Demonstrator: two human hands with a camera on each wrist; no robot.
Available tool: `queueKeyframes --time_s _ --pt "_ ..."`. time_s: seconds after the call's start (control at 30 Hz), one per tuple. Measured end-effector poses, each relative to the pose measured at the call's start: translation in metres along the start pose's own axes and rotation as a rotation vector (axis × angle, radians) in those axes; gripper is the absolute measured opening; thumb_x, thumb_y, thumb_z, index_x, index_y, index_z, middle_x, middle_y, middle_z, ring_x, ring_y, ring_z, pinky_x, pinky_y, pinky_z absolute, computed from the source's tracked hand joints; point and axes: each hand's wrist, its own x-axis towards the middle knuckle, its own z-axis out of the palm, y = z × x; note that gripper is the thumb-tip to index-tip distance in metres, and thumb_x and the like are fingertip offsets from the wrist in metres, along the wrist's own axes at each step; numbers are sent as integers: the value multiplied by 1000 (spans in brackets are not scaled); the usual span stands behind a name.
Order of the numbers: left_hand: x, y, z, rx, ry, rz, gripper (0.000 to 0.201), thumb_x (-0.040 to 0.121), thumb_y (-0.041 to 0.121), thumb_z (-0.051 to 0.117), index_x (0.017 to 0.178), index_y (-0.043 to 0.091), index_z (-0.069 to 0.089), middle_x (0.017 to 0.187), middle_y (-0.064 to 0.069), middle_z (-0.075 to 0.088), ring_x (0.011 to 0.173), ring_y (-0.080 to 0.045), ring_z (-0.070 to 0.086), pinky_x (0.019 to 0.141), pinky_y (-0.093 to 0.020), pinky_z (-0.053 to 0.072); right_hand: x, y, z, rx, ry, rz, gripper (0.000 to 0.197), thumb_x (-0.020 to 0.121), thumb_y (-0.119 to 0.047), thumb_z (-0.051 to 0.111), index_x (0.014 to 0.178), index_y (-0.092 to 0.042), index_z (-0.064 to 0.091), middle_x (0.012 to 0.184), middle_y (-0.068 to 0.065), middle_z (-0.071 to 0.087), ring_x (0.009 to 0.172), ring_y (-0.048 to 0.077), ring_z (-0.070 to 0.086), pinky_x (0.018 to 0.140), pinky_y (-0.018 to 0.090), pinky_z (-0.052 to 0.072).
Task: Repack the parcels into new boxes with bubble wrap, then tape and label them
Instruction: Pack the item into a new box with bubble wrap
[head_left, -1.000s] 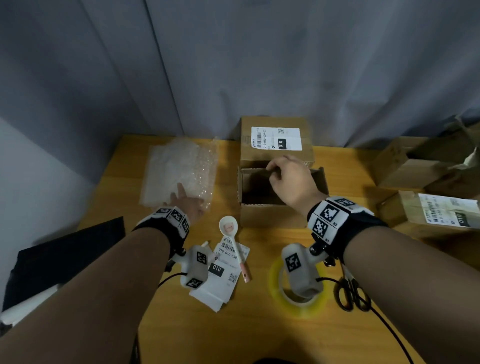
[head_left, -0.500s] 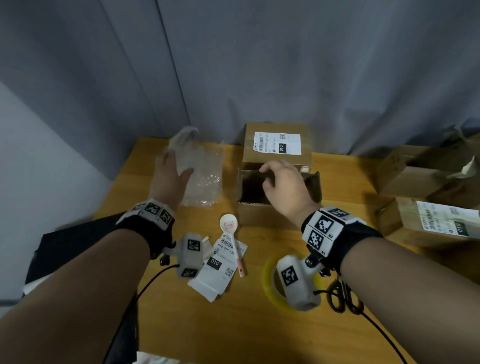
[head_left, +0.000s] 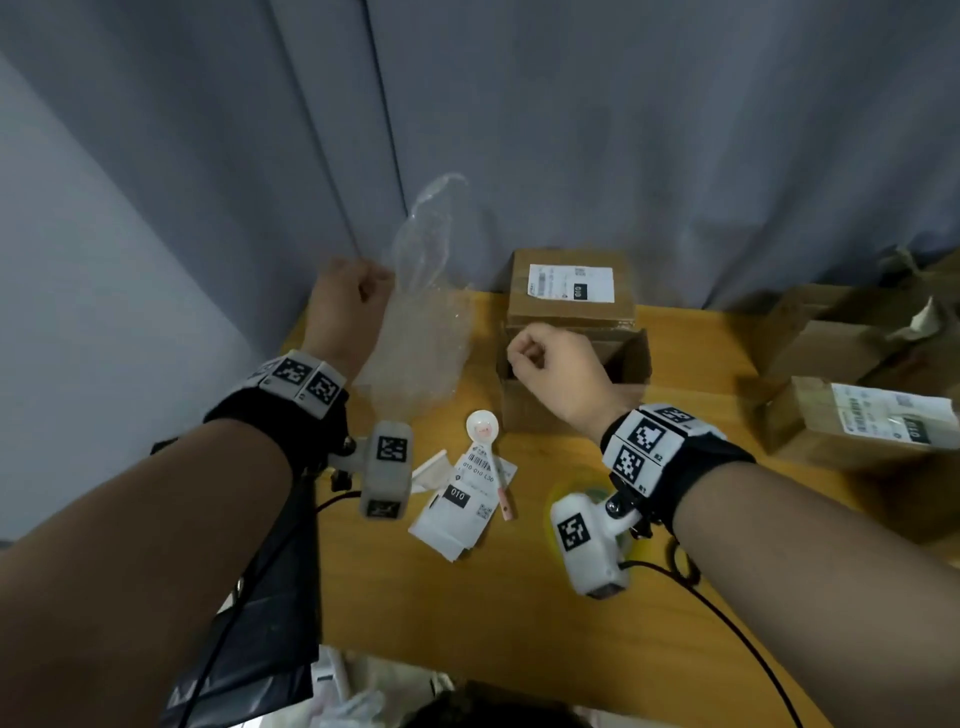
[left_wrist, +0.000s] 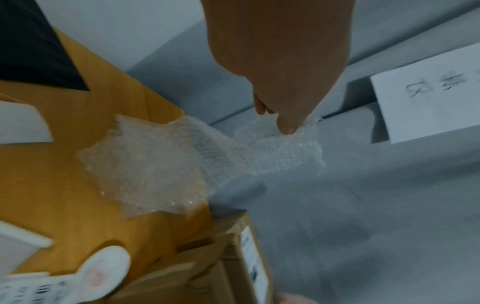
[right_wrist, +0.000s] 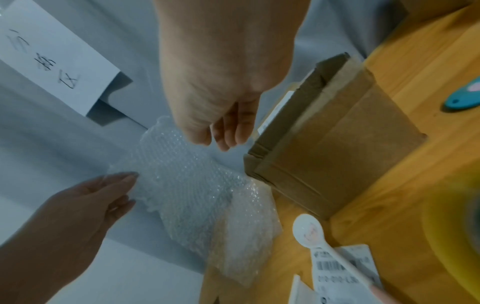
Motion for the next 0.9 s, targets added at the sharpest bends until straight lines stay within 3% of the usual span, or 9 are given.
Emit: queueKeyframes --time_s 0.07,0.17,0.3,0.37,0.47,0.6,0.7,0.8,0.9 --pt "-10 -21 13 57 -81 0 24 90 27 53 92 8 67 93 -13 66 93 -33 60 79 -35 45 -4 9 17 -19 -84 67 9 92 -21 60 92 -15 67 82 -5 65 70 8 60 66 25 50" --pt "-27 -45 30 14 -200 -104 25 95 22 50 109 2 57 104 -10 60 96 -24 55 76 -26 38 -7 28 50 -140 -304 223 15 91 -26 62 85 -13 65 67 -3 61 54 9 57 53 24 44" --pt "-37 -75 49 19 -330 -115 20 96 17 48 110 2 51 109 -12 59 99 -23 56 77 -26 38 -5 59 89 -275 -413 398 16 88 -25 64 83 -10 62 77 1 62 76 18 58 61 25 41" --pt "-39 -87 57 55 -401 -89 17 95 17 49 106 3 52 109 -13 58 102 -25 55 80 -27 38 -2 70 104 -333 -434 470 20 88 -25 62 90 -6 67 89 7 67 86 22 62 70 28 47" --pt "-41 -101 66 125 -474 -44 15 94 18 51 101 5 53 111 -13 54 103 -26 52 86 -30 38 1 80 123 -438 -543 512 27 91 -31 58 78 -8 64 85 6 67 85 23 66 74 29 51" --pt "-41 -113 76 133 -555 -72 15 93 19 53 98 5 55 110 -11 53 98 -21 50 80 -23 34 5 93 139 -447 -517 503 27 88 -30 62 70 -17 46 81 4 61 78 21 59 68 30 45" --pt "-41 -115 78 75 -565 -130 19 96 24 49 103 6 51 102 -8 53 89 -19 50 70 -26 37 6 90 138 -443 -484 503 24 88 -25 58 70 -16 45 74 2 54 79 23 60 64 28 43" --pt "-33 -102 71 32 -501 -165 22 99 27 41 107 7 45 90 -4 52 74 -15 50 57 -25 35 5 81 126 -294 -379 522 22 92 -27 55 77 -12 49 72 4 55 67 22 58 53 28 45" --pt "-18 -84 54 -34 -322 -202 14 94 19 47 100 7 50 82 -1 52 71 -17 47 60 -28 37 2 66 104 -171 -318 431 17 96 -24 51 101 -8 50 81 2 54 66 17 54 53 28 48"
